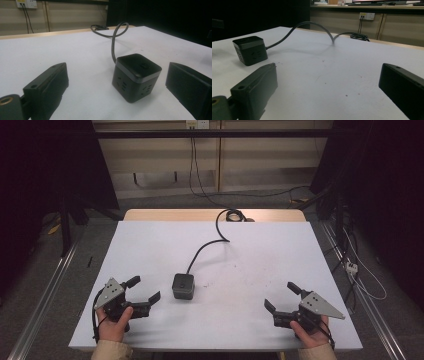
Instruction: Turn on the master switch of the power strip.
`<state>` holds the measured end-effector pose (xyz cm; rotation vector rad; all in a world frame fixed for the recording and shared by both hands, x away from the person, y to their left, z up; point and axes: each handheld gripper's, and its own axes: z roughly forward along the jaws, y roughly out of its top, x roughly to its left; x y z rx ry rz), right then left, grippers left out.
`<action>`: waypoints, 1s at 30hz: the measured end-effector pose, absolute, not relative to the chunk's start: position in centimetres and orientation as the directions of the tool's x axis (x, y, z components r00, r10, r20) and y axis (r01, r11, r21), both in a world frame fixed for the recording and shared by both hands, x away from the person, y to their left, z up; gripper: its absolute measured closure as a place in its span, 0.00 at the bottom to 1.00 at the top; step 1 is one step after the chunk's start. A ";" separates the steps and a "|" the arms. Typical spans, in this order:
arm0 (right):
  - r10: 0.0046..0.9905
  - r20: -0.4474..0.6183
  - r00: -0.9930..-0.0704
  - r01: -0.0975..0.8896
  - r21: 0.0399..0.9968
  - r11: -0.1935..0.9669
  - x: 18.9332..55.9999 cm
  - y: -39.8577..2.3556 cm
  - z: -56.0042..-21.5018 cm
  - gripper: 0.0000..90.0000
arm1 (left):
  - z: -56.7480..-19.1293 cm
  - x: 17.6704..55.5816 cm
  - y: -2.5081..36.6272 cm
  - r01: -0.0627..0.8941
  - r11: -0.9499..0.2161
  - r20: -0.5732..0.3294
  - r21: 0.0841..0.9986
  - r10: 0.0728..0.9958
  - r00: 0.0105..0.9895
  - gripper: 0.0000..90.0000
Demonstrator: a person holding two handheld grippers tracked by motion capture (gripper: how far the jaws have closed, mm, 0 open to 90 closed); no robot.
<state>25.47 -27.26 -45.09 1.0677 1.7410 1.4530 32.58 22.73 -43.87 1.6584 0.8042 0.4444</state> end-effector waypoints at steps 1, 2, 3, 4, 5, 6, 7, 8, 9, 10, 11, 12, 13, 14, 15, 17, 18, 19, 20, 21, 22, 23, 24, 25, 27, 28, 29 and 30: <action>0.878 0.034 -0.477 0.188 0.980 0.064 25.5 -27.3 -45.1 0.02 | -43.9 32.6 22.7 0.267 -0.082 -0.131 0.960 0.712 0.690 0.05; 0.878 0.034 -0.477 0.188 0.980 0.064 25.5 -27.3 -45.1 0.02 | -43.9 32.5 22.8 0.268 -0.082 -0.131 0.960 0.713 0.689 0.05; 0.879 0.035 -0.475 0.185 0.981 0.061 25.6 -27.2 -45.1 0.02 | -43.8 32.5 22.8 0.266 -0.079 -0.132 0.961 0.713 0.688 0.05; 0.878 0.033 -0.477 0.186 0.980 0.064 25.6 -27.2 -45.1 0.02 | -43.8 32.5 22.8 0.265 -0.066 -0.140 0.962 0.716 0.684 0.05; 0.877 0.032 -0.479 0.188 0.980 0.067 25.6 -27.2 -45.1 0.02 | -43.7 32.6 22.9 0.263 -0.064 -0.139 0.963 0.714 0.686 0.05; 0.877 0.029 -0.480 0.187 0.980 0.070 25.6 -27.1 -45.1 0.02 | -43.7 32.6 22.9 0.263 -0.064 -0.139 0.963 0.714 0.686 0.05; 0.877 0.029 -0.480 0.186 0.980 0.069 25.6 -27.1 -45.1 0.02 | -43.7 32.6 22.8 0.263 -0.055 -0.146 0.963 0.714 0.685 0.05; 0.876 0.030 -0.481 0.185 0.980 0.068 25.6 -27.1 -45.0 0.02 | -43.7 32.6 22.8 0.263 -0.052 -0.149 0.963 0.713 0.685 0.05; 0.877 0.029 -0.480 0.183 0.981 0.068 25.5 -27.2 -45.0 0.02 | -43.7 32.7 22.7 0.265 -0.046 -0.154 0.963 0.713 0.684 0.05; 0.877 0.027 -0.479 0.182 0.981 0.069 25.5 -27.2 -45.0 0.02 | -43.7 32.7 22.7 0.266 -0.042 -0.159 0.963 0.710 0.686 0.05; 0.878 0.027 -0.478 0.183 0.981 0.070 25.5 -27.2 -45.0 0.02 | -43.7 32.7 22.7 0.266 -0.042 -0.159 0.963 0.710 0.686 0.05; 0.879 0.026 -0.477 0.183 0.981 0.071 25.5 -27.3 -45.0 0.02 | -43.6 32.9 22.5 0.261 -0.041 -0.156 0.964 0.710 0.686 0.05; 0.879 0.027 -0.476 0.184 0.980 0.069 25.5 -27.3 -45.0 0.02 | -43.6 32.9 22.5 0.261 -0.041 -0.156 0.964 0.710 0.686 0.05; 0.880 0.027 -0.475 0.183 0.981 0.068 25.5 -27.4 -45.0 0.02 | -43.6 32.9 22.3 0.260 -0.038 -0.156 0.965 0.713 0.684 0.05; 0.881 0.028 -0.473 0.182 0.981 0.067 25.5 -27.4 -45.0 0.02 | -43.5 33.1 22.0 0.257 -0.041 -0.154 0.965 0.708 0.689 0.06; 0.882 0.033 -0.469 0.184 0.981 0.061 25.4 -27.4 -45.0 0.02 | -43.5 33.1 21.9 0.258 -0.037 -0.158 0.965 0.706 0.690 0.06; 0.882 0.033 -0.471 0.181 0.982 0.060 25.4 -27.4 -45.0 0.02 | -43.5 33.2 21.7 0.258 -0.037 -0.159 0.965 0.701 0.696 0.06; 0.881 0.032 -0.471 0.181 0.982 0.061 25.4 -27.4 -45.0 0.03 | -43.5 33.3 21.5 0.261 -0.037 -0.162 0.965 0.699 0.697 0.06; 0.881 0.029 -0.472 0.180 0.982 0.064 25.4 -27.4 -45.0 0.03 | -43.4 33.3 21.4 0.262 -0.039 -0.161 0.964 0.698 0.698 0.06; 0.882 0.029 -0.471 0.179 0.982 0.064 25.4 -27.4 -45.0 0.03 | -43.4 33.3 21.3 0.258 -0.043 -0.156 0.965 0.698 0.699 0.06; 0.882 0.032 -0.471 0.180 0.982 0.061 25.4 -27.3 -45.0 0.03 | -43.4 33.3 21.3 0.258 -0.043 -0.156 0.965 0.698 0.699 0.06; 0.881 0.029 -0.472 0.178 0.982 0.064 25.4 -27.4 -45.0 0.03 | -43.3 33.4 21.2 0.257 -0.047 -0.152 0.965 0.700 0.698 0.06; 0.881 0.027 -0.472 0.177 0.982 0.065 25.4 -27.4 -45.0 0.03 | -43.3 33.4 21.1 0.257 -0.046 -0.152 0.965 0.703 0.695 0.06; 0.881 0.027 -0.472 0.177 0.982 0.065 25.4 -27.4 -45.0 0.03 | -43.3 33.4 21.1 0.255 -0.047 -0.150 0.966 0.701 0.697 0.06; 0.882 0.025 -0.471 0.177 0.982 0.067 25.4 -27.4 -45.0 0.03 | -43.2 33.6 20.7 0.260 -0.054 -0.149 0.964 0.700 0.698 0.06; 0.882 0.025 -0.471 0.177 0.982 0.067 25.4 -27.4 -45.0 0.03 | -43.3 33.7 20.6 0.262 -0.051 -0.152 0.964 0.700 0.698 0.06; 0.882 0.024 -0.470 0.176 0.982 0.067 25.4 -27.4 -45.0 0.03 | -43.3 33.7 20.5 0.262 -0.052 -0.153 0.964 0.698 0.700 0.05; 0.882 0.024 -0.470 0.176 0.982 0.067 25.4 -27.4 -45.0 0.03 | -43.2 33.8 20.5 0.263 -0.054 -0.152 0.963 0.698 0.700 0.05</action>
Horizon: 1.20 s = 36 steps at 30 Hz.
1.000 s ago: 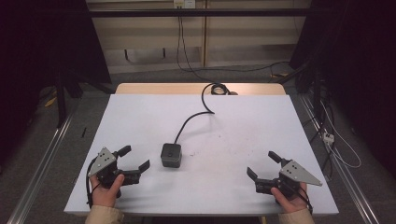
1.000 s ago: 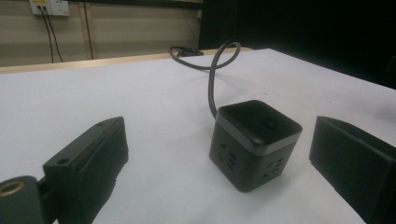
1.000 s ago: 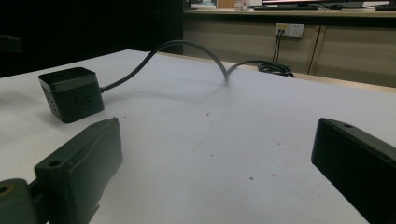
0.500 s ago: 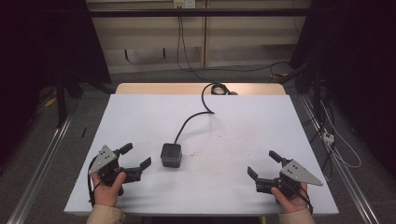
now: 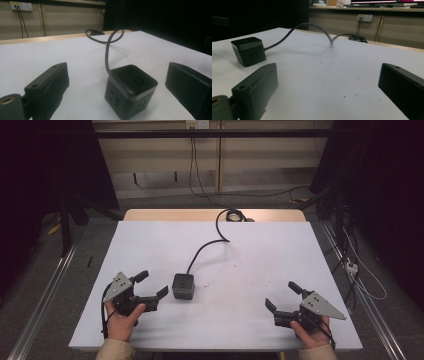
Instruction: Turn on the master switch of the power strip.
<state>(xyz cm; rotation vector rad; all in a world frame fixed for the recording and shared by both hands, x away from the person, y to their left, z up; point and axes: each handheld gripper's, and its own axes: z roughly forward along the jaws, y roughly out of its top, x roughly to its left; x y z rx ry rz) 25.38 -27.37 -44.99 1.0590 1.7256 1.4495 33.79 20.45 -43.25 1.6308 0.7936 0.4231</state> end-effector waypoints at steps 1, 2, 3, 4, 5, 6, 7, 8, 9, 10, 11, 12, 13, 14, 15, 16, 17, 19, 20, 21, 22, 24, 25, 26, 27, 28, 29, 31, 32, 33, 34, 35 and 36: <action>0.882 0.024 -0.470 0.176 0.982 0.067 25.4 -27.4 -45.0 0.03 | -43.2 33.8 20.5 0.263 -0.054 -0.152 0.963 0.698 0.700 0.05; 0.882 0.022 -0.470 0.178 0.982 0.070 25.4 -27.4 -45.0 0.03 | -43.2 33.9 20.2 0.265 -0.058 -0.152 0.963 0.694 0.704 0.05; 0.882 0.023 -0.471 0.176 0.982 0.069 25.4 -27.4 -45.0 0.03 | -43.2 34.0 20.1 0.266 -0.061 -0.151 0.962 0.693 0.705 0.05; 0.882 0.023 -0.471 0.176 0.982 0.068 25.4 -27.4 -45.0 0.03 | -43.2 34.0 20.0 0.267 -0.063 -0.151 0.962 0.692 0.706 0.05; 0.882 0.023 -0.470 0.176 0.982 0.068 25.4 -27.4 -45.0 0.03 | -43.2 34.1 19.9 0.269 -0.063 -0.153 0.961 0.691 0.707 0.05; 0.882 0.023 -0.470 0.177 0.982 0.069 25.4 -27.4 -45.0 0.03 | -43.2 34.1 19.8 0.265 -0.067 -0.148 0.962 0.688 0.711 0.05; 0.883 0.026 -0.468 0.178 0.982 0.066 25.4 -27.4 -45.0 0.03 | -43.2 34.1 19.7 0.268 -0.062 -0.153 0.961 0.688 0.709 0.05; 0.883 0.025 -0.468 0.177 0.982 0.066 25.4 -27.4 -45.0 0.03 | -43.1 34.2 19.6 0.267 -0.068 -0.149 0.961 0.686 0.712 0.05; 0.884 0.025 -0.467 0.176 0.982 0.066 25.4 -27.4 -45.0 0.03 | -43.1 34.2 19.5 0.268 -0.065 -0.152 0.961 0.688 0.710 0.05; 0.883 0.022 -0.469 0.174 0.982 0.068 25.4 -27.4 -45.0 0.03 | -43.1 34.2 19.4 0.268 -0.068 -0.149 0.961 0.689 0.709 0.05; 0.883 0.022 -0.469 0.174 0.982 0.068 25.4 -27.4 -45.0 0.03 | -43.1 34.3 19.3 0.267 -0.070 -0.147 0.961 0.688 0.711 0.05; 0.883 0.022 -0.469 0.175 0.982 0.069 25.4 -27.4 -45.0 0.03 | -43.1 34.3 19.3 0.270 -0.070 -0.150 0.960 0.687 0.711 0.05; 0.883 0.022 -0.469 0.176 0.982 0.069 25.4 -27.4 -45.0 0.03 | -43.1 34.4 19.2 0.270 -0.071 -0.150 0.960 0.685 0.713 0.05; 0.883 0.024 -0.470 0.177 0.982 0.068 25.4 -27.4 -45.0 0.03 | -43.1 34.4 19.2 0.270 -0.071 -0.150 0.960 0.685 0.713 0.05; 0.882 0.020 -0.471 0.176 0.982 0.072 25.4 -27.4 -45.0 0.03 | -43.1 34.4 19.1 0.272 -0.072 -0.151 0.960 0.684 0.713 0.05; 0.882 0.019 -0.471 0.175 0.982 0.072 25.4 -27.4 -45.0 0.03 | -43.1 34.5 19.1 0.274 -0.073 -0.151 0.959 0.685 0.712 0.05; 0.882 0.019 -0.471 0.175 0.982 0.073 25.4 -27.4 -45.0 0.03 | -43.1 34.5 19.0 0.276 -0.075 -0.152 0.958 0.685 0.713 0.05; 0.883 0.019 -0.470 0.175 0.982 0.072 25.4 -27.4 -45.0 0.03 | -43.1 34.5 18.9 0.277 -0.074 -0.153 0.958 0.683 0.714 0.05; 0.883 0.019 -0.470 0.175 0.982 0.072 25.4 -27.4 -45.0 0.03 | -43.0 34.5 18.9 0.278 -0.074 -0.155 0.958 0.682 0.715 0.05; 0.883 0.018 -0.469 0.176 0.982 0.073 25.4 -27.4 -45.0 0.03 | -43.0 34.5 18.9 0.278 -0.074 -0.155 0.958 0.682 0.715 0.05; 0.883 0.018 -0.470 0.176 0.982 0.074 25.4 -27.4 -45.0 0.03 | -43.0 34.6 18.8 0.281 -0.072 -0.159 0.957 0.680 0.716 0.05; 0.882 0.017 -0.470 0.176 0.982 0.075 25.4 -27.4 -45.0 0.03 | -43.0 34.6 18.6 0.284 -0.073 -0.161 0.956 0.679 0.716 0.05; 0.882 0.017 -0.471 0.176 0.982 0.075 25.4 -27.4 -45.0 0.03 | -43.0 34.6 18.5 0.285 -0.071 -0.164 0.956 0.676 0.718 0.05; 0.882 0.017 -0.471 0.176 0.982 0.075 25.4 -27.4 -45.0 0.03 | -43.0 34.6 18.5 0.285 -0.071 -0.164 0.956 0.676 0.718 0.05; 0.881 0.016 -0.472 0.177 0.981 0.077 25.4 -27.4 -45.0 0.03 | -43.0 34.7 18.4 0.284 -0.070 -0.165 0.956 0.672 0.722 0.05; 0.881 0.016 -0.473 0.177 0.981 0.077 25.4 -27.4 -45.0 0.03 | -43.0 34.7 18.4 0.284 -0.070 -0.165 0.956 0.672 0.722 0.06; 0.880 0.016 -0.475 0.177 0.981 0.078 25.4 -27.4 -45.0 0.02 | -43.0 34.7 18.4 0.287 -0.070 -0.166 0.955 0.674 0.720 0.06; 0.880 0.015 -0.476 0.176 0.981 0.078 25.4 -27.3 -45.0 0.02 | -43.0 34.7 18.3 0.287 -0.072 -0.166 0.955 0.673 0.721 0.07; 0.880 0.016 -0.474 0.176 0.981 0.077 25.4 -27.3 -45.0 0.02 | -42.9 34.7 18.3 0.288 -0.072 -0.167 0.955 0.672 0.722 0.07; 0.880 0.015 -0.474 0.176 0.981 0.077 25.3 -27.2 -45.0 0.02 | -42.9 34.8 18.2 0.288 -0.072 -0.167 0.955 0.672 0.721 0.07; 0.879 0.015 -0.476 0.174 0.982 0.077 25.3 -27.2 -45.0 0.02 | -42.9 34.8 18.2 0.288 -0.072 -0.167 0.955 0.672 0.721 0.07; 0.879 0.014 -0.476 0.174 0.982 0.078 25.3 -27.2 -45.0 0.02 | -42.9 34.8 18.1 0.289 -0.074 -0.166 0.954 0.673 0.721 0.07; 0.879 0.014 -0.477 0.173 0.982 0.079 25.4 -27.2 -45.0 0.02 | -42.9 34.8 18.0 0.287 -0.076 -0.163 0.955 0.671 0.723 0.07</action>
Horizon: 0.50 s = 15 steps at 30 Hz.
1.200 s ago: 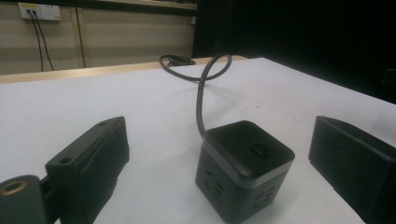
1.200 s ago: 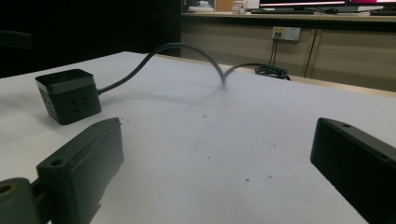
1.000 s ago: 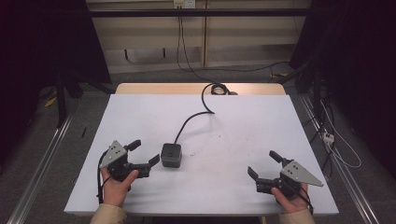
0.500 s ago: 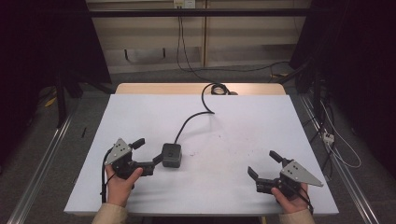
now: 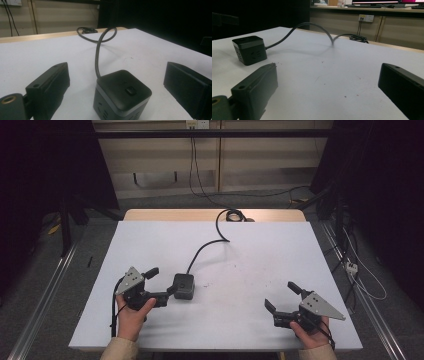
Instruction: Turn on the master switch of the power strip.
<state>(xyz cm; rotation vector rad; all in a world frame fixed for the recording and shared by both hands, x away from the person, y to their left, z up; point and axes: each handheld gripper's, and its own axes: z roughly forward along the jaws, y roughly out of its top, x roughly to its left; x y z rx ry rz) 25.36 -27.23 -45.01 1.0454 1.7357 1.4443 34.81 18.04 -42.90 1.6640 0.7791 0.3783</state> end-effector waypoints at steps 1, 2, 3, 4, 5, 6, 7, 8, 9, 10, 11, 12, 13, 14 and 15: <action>0.879 0.014 -0.477 0.175 0.981 0.079 25.4 -27.2 -45.0 0.02 | -42.9 34.8 18.0 0.286 -0.077 -0.162 0.955 0.670 0.724 0.08; 0.879 0.015 -0.477 0.175 0.981 0.079 25.4 -27.3 -45.0 0.02 | -42.9 34.9 17.9 0.287 -0.080 -0.162 0.955 0.670 0.725 0.08; 0.879 0.015 -0.476 0.174 0.982 0.077 25.4 -27.3 -45.0 0.02 | -42.9 34.9 17.9 0.287 -0.080 -0.162 0.955 0.670 0.725 0.08; 0.880 0.017 -0.475 0.175 0.982 0.076 25.4 -27.3 -45.0 0.02 | -42.9 34.9 17.7 0.286 -0.077 -0.164 0.955 0.668 0.726 0.09; 0.880 0.016 -0.475 0.175 0.982 0.076 25.4 -27.3 -45.0 0.02 | -42.9 34.9 17.7 0.284 -0.079 -0.161 0.956 0.667 0.728 0.09; 0.880 0.016 -0.475 0.175 0.982 0.077 25.4 -27.3 -45.0 0.02 | -42.9 34.9 17.7 0.284 -0.079 -0.161 0.956 0.667 0.728 0.10; 0.880 0.016 -0.475 0.175 0.981 0.077 25.4 -27.3 -45.0 0.02 | -42.9 35.0 17.5 0.281 -0.083 -0.157 0.956 0.665 0.730 0.11; 0.880 0.016 -0.476 0.175 0.981 0.077 25.4 -27.3 -45.0 0.02 | -42.9 35.0 17.4 0.282 -0.078 -0.161 0.956 0.664 0.730 0.11; 0.879 0.016 -0.477 0.175 0.982 0.077 25.3 -27.3 -45.0 0.02 | -42.9 35.0 17.4 0.282 -0.077 -0.163 0.956 0.662 0.732 0.12; 0.879 0.019 -0.476 0.175 0.982 0.074 25.3 -27.3 -45.0 0.02 | -42.9 35.0 17.4 0.282 -0.077 -0.163 0.956 0.662 0.732 0.12; 0.879 0.019 -0.476 0.175 0.982 0.074 25.3 -27.3 -45.0 0.02 | -42.8 35.0 17.3 0.282 -0.074 -0.164 0.957 0.661 0.732 0.12; 0.879 0.015 -0.477 0.173 0.982 0.078 25.3 -27.2 -45.0 0.03 | -42.8 35.0 17.3 0.278 -0.075 -0.162 0.958 0.659 0.735 0.14; 0.879 0.013 -0.477 0.173 0.982 0.079 25.4 -27.2 -45.0 0.03 | -42.8 35.0 17.3 0.278 -0.073 -0.163 0.958 0.657 0.736 0.15; 0.879 0.013 -0.477 0.174 0.981 0.080 25.4 -27.2 -45.0 0.03 | -42.8 35.1 17.3 0.277 -0.071 -0.165 0.958 0.656 0.737 0.15; 0.879 0.012 -0.477 0.175 0.981 0.081 25.4 -27.2 -45.0 0.03 | -42.8 35.1 17.3 0.277 -0.070 -0.165 0.958 0.657 0.736 0.16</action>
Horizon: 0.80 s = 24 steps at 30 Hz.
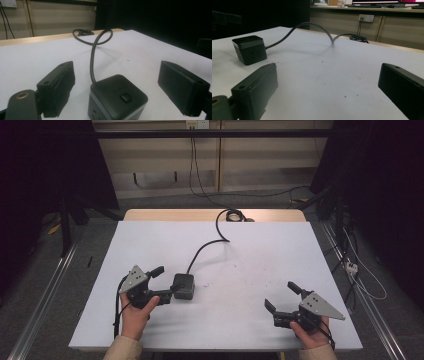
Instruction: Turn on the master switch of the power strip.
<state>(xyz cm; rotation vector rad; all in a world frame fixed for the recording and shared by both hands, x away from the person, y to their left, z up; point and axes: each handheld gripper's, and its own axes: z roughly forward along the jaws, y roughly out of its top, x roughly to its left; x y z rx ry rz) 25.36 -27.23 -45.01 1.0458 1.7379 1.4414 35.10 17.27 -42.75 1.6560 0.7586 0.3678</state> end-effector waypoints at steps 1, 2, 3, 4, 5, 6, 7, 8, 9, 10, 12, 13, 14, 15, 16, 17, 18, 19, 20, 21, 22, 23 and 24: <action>0.879 0.013 -0.477 0.174 0.981 0.080 25.4 -27.2 -45.0 0.03 | -42.8 35.1 17.3 0.277 -0.070 -0.165 0.958 0.657 0.736 0.17; 0.879 0.012 -0.477 0.175 0.981 0.081 25.4 -27.2 -45.0 0.02 | -42.7 35.1 17.3 0.279 -0.069 -0.167 0.958 0.655 0.737 0.18; 0.879 0.013 -0.477 0.173 0.982 0.080 25.4 -27.2 -45.0 0.03 | -42.7 35.1 17.3 0.279 -0.069 -0.167 0.958 0.655 0.737 0.18; 0.878 0.013 -0.478 0.173 0.982 0.079 25.4 -27.2 -45.0 0.03 | -42.7 35.1 17.2 0.280 -0.069 -0.169 0.957 0.655 0.736 0.18; 0.879 0.013 -0.477 0.173 0.982 0.080 25.4 -27.3 -45.0 0.03 | -42.7 35.2 17.2 0.280 -0.069 -0.168 0.958 0.654 0.737 0.20; 0.879 0.014 -0.477 0.175 0.981 0.079 25.4 -27.3 -45.0 0.03 | -42.7 35.2 17.1 0.280 -0.071 -0.167 0.957 0.652 0.739 0.21; 0.879 0.014 -0.477 0.174 0.982 0.079 25.4 -27.3 -45.0 0.03 | -42.7 35.2 17.0 0.279 -0.073 -0.166 0.957 0.651 0.741 0.22; 0.879 0.014 -0.477 0.174 0.982 0.079 25.4 -27.3 -45.0 0.03 | -42.7 35.2 17.0 0.279 -0.073 -0.166 0.957 0.651 0.741 0.22; 0.879 0.013 -0.478 0.173 0.982 0.080 25.4 -27.3 -45.0 0.03 | -42.6 35.2 16.9 0.274 -0.076 -0.161 0.959 0.647 0.745 0.24; 0.878 0.013 -0.478 0.173 0.982 0.080 25.4 -27.3 -45.0 0.03 | -42.6 35.2 16.9 0.275 -0.074 -0.163 0.959 0.647 0.744 0.25; 0.879 0.013 -0.477 0.174 0.982 0.080 25.4 -27.3 -45.0 0.03 | -42.6 35.3 16.8 0.276 -0.074 -0.164 0.958 0.647 0.745 0.27; 0.878 0.013 -0.478 0.173 0.982 0.080 25.4 -27.3 -45.0 0.03 | -42.6 35.3 16.8 0.276 -0.074 -0.164 0.958 0.646 0.746 0.28; 0.878 0.013 -0.478 0.172 0.982 0.080 25.4 -27.3 -45.0 0.03 | -42.5 35.3 16.7 0.276 -0.073 -0.166 0.958 0.644 0.747 0.28; 0.878 0.013 -0.478 0.172 0.982 0.080 25.4 -27.3 -45.0 0.03 | -42.5 35.3 16.7 0.276 -0.073 -0.166 0.958 0.644 0.747 0.28; 0.878 0.013 -0.478 0.172 0.982 0.080 25.4 -27.3 -45.0 0.03 | -42.5 35.3 16.6 0.277 -0.075 -0.165 0.958 0.644 0.747 0.28; 0.878 0.012 -0.479 0.173 0.982 0.081 25.4 -27.2 -45.0 0.03 | -42.5 35.3 16.6 0.277 -0.077 -0.164 0.958 0.645 0.746 0.31; 0.878 0.012 -0.478 0.174 0.981 0.081 25.4 -27.3 -45.0 0.03 | -42.5 35.4 16.6 0.280 -0.076 -0.168 0.957 0.643 0.747 0.33; 0.879 0.013 -0.477 0.174 0.981 0.081 25.4 -27.3 -45.0 0.03 | -42.5 35.4 16.6 0.280 -0.080 -0.166 0.957 0.641 0.749 0.33; 0.879 0.012 -0.477 0.173 0.982 0.080 25.4 -27.3 -45.0 0.03 | -42.5 35.5 16.5 0.281 -0.077 -0.168 0.957 0.641 0.749 0.35; 0.878 0.013 -0.478 0.173 0.982 0.079 25.4 -27.3 -45.0 0.03 | -42.5 35.5 16.5 0.281 -0.077 -0.168 0.957 0.641 0.749 0.36; 0.878 0.013 -0.478 0.173 0.982 0.079 25.4 -27.3 -45.0 0.03 | -42.5 35.5 16.5 0.279 -0.078 -0.166 0.957 0.641 0.750 0.36; 0.878 0.013 -0.478 0.172 0.982 0.079 25.4 -27.3 -45.0 0.03 | -42.5 35.5 16.5 0.278 -0.077 -0.166 0.957 0.643 0.748 0.38; 0.878 0.013 -0.478 0.172 0.982 0.080 25.4 -27.3 -45.0 0.03 | -42.5 35.5 16.5 0.279 -0.072 -0.169 0.958 0.643 0.747 0.38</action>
